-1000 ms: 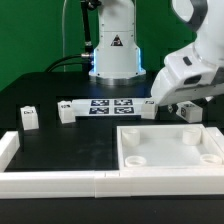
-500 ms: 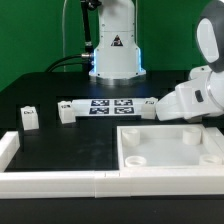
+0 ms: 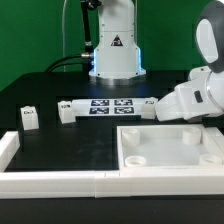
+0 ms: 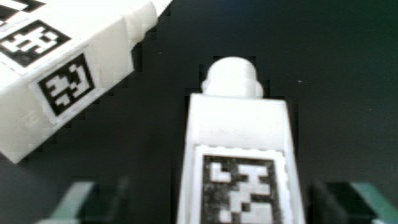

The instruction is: Assemble one leg

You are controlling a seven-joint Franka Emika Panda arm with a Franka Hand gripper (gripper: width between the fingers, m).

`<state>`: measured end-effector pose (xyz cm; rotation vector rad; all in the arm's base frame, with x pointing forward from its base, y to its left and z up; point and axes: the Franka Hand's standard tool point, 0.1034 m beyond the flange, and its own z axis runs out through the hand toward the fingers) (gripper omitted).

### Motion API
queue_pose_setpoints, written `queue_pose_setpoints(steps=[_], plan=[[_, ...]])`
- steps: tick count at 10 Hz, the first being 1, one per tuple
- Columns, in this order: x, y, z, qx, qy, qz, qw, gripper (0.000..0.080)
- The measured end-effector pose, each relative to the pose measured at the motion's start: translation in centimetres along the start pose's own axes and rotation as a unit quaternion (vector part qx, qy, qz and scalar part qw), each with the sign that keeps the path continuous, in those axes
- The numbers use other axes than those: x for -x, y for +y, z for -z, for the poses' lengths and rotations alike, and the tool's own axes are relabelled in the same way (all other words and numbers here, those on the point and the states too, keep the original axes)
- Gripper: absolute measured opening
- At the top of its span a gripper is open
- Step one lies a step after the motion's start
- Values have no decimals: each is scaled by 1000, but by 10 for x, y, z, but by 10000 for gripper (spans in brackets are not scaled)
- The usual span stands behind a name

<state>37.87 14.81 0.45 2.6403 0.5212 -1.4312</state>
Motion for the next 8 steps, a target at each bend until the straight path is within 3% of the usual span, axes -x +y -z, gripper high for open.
queue_pose_setpoints(steps=[1,2,6,7,8], plan=[[0,0,0,0,0,0,1000,385],[0,0,0,0,0,0,1000,288],[0,0,0,0,0,0,1000,288],[4,0,2,1,-5,0,1000,288],[18,1,12,4,-15,-2,1000,288]])
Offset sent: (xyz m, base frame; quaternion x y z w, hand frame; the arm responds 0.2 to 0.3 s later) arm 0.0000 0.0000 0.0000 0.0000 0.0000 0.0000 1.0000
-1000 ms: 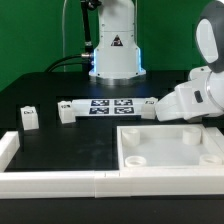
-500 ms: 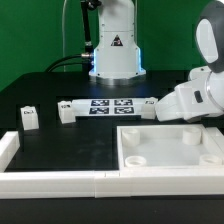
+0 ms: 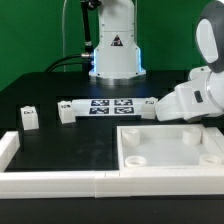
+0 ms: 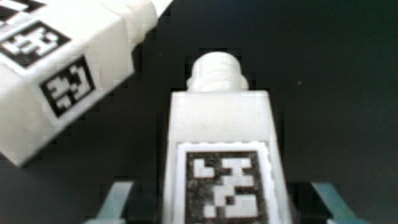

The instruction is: Assemble one leg

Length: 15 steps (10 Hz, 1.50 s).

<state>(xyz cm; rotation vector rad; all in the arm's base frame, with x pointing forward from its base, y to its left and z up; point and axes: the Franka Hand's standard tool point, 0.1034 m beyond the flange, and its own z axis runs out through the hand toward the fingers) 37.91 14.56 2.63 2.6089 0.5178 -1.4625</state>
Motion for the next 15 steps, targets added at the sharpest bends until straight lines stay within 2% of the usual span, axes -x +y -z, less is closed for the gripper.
queue_pose_setpoints(steps=[2,3,4,5,6,7,10,11,13,14,15], plan=[[32,-2,26,9,-26,-13,1000,290],[39,-3,41,13,-25,-15,999,290],[43,-5,53,17,-10,-20,1000,290],[43,-5,50,17,-10,-18,1000,290],[35,-5,52,16,7,-18,1000,290],[25,-5,61,15,78,-20,997,290],[27,0,67,22,226,-19,974,290],[33,13,75,25,252,-8,967,290],[32,40,97,28,358,0,933,290],[33,50,106,24,392,0,920,290],[28,50,109,30,444,-1,895,290]])
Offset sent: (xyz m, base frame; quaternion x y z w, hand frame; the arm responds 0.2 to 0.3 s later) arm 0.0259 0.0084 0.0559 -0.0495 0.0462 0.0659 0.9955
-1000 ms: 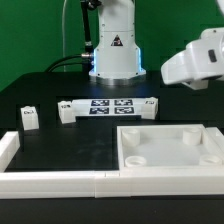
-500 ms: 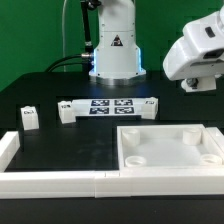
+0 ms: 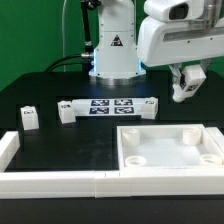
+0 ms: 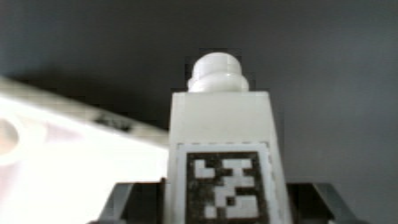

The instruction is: Assemble one leg

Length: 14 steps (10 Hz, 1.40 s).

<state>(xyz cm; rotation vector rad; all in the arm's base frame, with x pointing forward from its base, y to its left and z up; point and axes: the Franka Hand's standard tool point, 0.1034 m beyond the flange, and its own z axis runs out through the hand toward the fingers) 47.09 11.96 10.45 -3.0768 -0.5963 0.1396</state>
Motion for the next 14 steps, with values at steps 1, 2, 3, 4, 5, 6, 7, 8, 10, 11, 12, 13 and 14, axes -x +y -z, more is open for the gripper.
queue_pose_setpoints(steps=[1,2,3,4,5,6,7,8,10,11,12,13,14], plan=[[5,-1,-2,3,26,1,1000,290],[-2,2,-1,7,92,2,996,290],[-2,3,-2,11,138,2,990,290],[-1,1,-5,9,136,2,991,290],[-17,-5,-2,0,126,0,992,290],[-39,-7,0,-4,137,10,990,290],[-50,-7,-6,-5,145,19,989,290],[-49,-7,-8,-5,143,18,990,290],[-48,-7,-7,-5,143,18,990,290],[-48,-6,-8,-5,143,18,990,290],[-50,1,-10,-3,150,11,989,290],[-54,2,-11,-8,141,-16,990,290],[-67,0,-4,-11,131,-18,991,290]])
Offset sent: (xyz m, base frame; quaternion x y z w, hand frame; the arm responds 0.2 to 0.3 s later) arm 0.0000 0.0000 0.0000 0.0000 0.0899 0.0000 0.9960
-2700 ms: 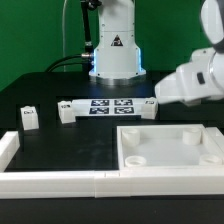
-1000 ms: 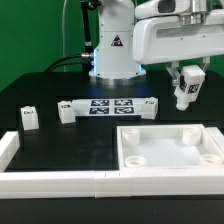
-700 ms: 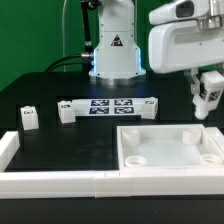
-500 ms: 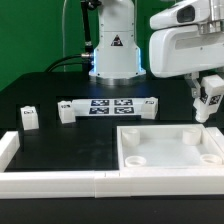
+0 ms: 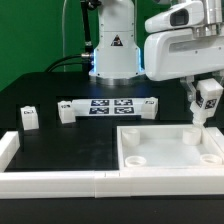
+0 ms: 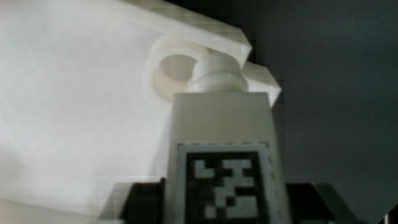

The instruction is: Assemble one leg

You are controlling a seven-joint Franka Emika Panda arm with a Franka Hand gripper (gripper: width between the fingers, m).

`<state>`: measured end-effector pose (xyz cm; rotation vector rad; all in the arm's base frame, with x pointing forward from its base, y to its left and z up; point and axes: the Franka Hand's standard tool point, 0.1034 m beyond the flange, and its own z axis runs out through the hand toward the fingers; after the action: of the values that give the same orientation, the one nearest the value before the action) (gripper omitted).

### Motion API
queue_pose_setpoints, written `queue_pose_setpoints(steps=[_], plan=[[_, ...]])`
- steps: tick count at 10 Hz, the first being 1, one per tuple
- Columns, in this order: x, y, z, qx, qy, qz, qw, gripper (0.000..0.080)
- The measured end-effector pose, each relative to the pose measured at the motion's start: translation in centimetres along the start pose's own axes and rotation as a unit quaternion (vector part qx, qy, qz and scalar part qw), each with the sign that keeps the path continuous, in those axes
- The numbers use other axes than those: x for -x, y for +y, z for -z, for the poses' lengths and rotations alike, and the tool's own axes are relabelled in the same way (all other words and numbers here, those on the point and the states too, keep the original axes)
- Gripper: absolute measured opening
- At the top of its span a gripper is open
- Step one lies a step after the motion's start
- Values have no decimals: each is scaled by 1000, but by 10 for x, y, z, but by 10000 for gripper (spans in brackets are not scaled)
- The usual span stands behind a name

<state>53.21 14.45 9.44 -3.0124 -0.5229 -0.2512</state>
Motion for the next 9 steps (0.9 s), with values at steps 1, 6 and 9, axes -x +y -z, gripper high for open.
queue_pose_setpoints(steps=[1,6,9], plan=[[-14,1,3,-3,-12,2,1000,290],[-29,8,0,1,28,15,999,290],[-43,31,8,6,33,46,998,291]])
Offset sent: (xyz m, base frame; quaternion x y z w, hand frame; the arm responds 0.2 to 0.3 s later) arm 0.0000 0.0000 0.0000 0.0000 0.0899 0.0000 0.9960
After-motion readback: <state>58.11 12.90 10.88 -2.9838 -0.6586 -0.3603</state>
